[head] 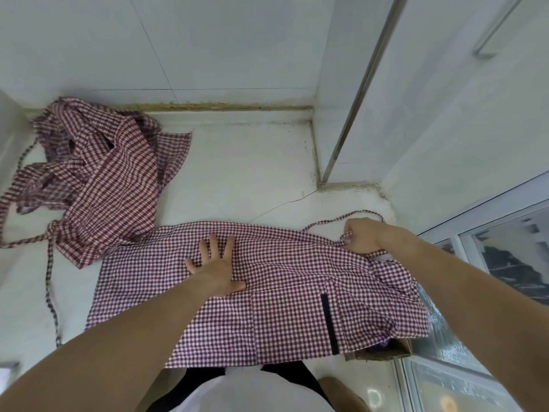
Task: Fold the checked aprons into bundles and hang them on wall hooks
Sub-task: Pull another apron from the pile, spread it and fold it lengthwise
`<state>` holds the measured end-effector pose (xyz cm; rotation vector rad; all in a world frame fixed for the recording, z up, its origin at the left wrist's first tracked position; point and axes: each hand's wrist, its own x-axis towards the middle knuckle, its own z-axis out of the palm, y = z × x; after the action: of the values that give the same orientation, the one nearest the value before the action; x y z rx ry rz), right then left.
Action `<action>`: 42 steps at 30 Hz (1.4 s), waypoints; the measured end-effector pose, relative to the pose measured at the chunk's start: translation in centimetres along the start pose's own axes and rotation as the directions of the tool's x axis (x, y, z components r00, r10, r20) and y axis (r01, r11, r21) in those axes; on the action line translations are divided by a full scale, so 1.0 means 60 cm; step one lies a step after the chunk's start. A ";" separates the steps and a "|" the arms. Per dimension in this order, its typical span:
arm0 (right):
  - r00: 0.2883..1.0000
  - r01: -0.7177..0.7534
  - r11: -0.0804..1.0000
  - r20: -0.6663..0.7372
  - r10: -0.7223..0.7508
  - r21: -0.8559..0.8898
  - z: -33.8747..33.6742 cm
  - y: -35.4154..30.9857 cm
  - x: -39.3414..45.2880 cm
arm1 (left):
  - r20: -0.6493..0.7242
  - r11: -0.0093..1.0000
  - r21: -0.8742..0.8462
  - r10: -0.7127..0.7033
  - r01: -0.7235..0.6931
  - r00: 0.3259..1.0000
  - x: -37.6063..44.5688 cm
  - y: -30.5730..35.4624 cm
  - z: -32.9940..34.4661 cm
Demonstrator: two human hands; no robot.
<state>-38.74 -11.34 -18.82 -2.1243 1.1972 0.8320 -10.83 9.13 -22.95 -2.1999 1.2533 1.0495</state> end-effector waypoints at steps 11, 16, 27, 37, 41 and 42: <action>0.977 0.046 0.918 -0.210 0.041 0.394 -0.071 0.034 -0.027 | 0.011 0.994 0.079 0.072 -0.073 0.997 -0.012 -0.026 0.010; 0.948 -0.084 0.977 -0.286 0.139 0.197 -0.120 0.034 -0.035 | 0.003 0.991 0.101 0.089 -0.089 0.996 -0.016 -0.044 0.016; 0.995 0.099 0.331 -0.094 -0.031 0.938 -0.244 -0.119 -0.069 | -0.035 0.993 0.067 0.095 -0.093 0.995 -0.023 -0.068 0.029; 0.863 0.372 0.786 -0.495 -0.098 0.493 -0.340 -0.232 -0.048 | -0.079 0.998 -0.008 0.063 -0.064 0.995 -0.041 -0.120 0.048; 0.857 0.272 0.962 -0.445 -0.259 -0.036 -0.238 -0.251 -0.035 | -0.075 0.998 -0.017 0.059 -0.060 0.995 -0.043 -0.121 0.049; 0.904 0.213 0.971 -0.356 -0.238 -0.108 -0.197 -0.245 -0.027 | -0.074 0.998 -0.019 0.060 -0.062 0.995 -0.043 -0.121 0.048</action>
<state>-23.61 -12.41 -7.50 -2.4925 1.0774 0.3844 -6.63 16.18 -22.99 -2.2473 1.3548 1.0177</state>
